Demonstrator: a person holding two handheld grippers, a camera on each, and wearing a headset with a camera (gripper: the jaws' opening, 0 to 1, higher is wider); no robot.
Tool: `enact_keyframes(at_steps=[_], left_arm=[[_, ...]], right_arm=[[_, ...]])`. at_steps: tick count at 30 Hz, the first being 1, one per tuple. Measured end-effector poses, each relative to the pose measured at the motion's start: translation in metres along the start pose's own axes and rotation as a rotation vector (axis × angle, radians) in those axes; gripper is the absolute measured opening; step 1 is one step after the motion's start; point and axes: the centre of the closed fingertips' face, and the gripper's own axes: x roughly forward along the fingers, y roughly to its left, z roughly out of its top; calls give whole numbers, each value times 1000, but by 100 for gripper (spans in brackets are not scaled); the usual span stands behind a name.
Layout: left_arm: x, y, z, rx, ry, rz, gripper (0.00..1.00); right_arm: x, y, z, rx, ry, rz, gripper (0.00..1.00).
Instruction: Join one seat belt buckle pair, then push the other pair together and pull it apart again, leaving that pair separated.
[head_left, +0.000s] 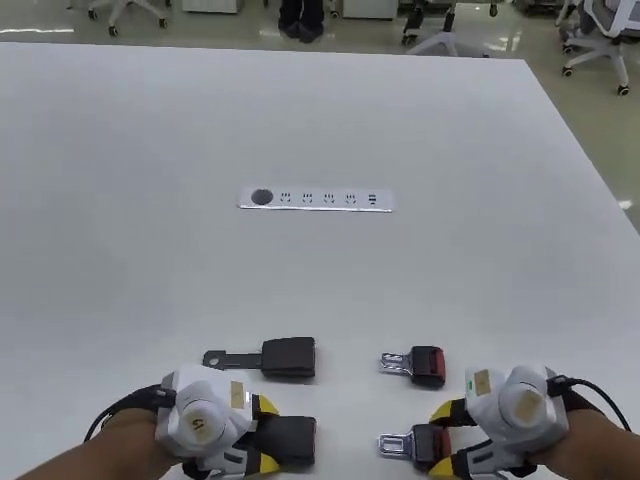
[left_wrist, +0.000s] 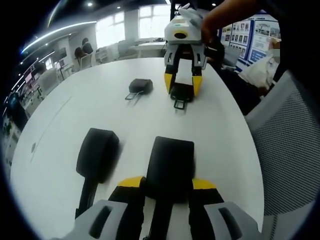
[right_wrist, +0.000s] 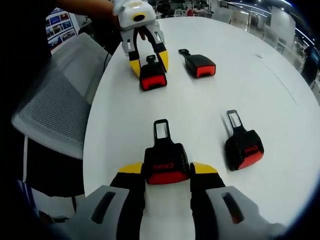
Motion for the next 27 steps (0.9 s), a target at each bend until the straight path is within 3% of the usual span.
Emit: enact_keyframes(at_steps=[9, 27], left_arm=[[1, 0, -2, 0, 14, -4, 35], [1, 0, -2, -8, 27, -4, 35]], right_arm=[[4, 0, 7, -3, -6, 1, 33], [30, 9, 41, -46, -43, 14, 33]])
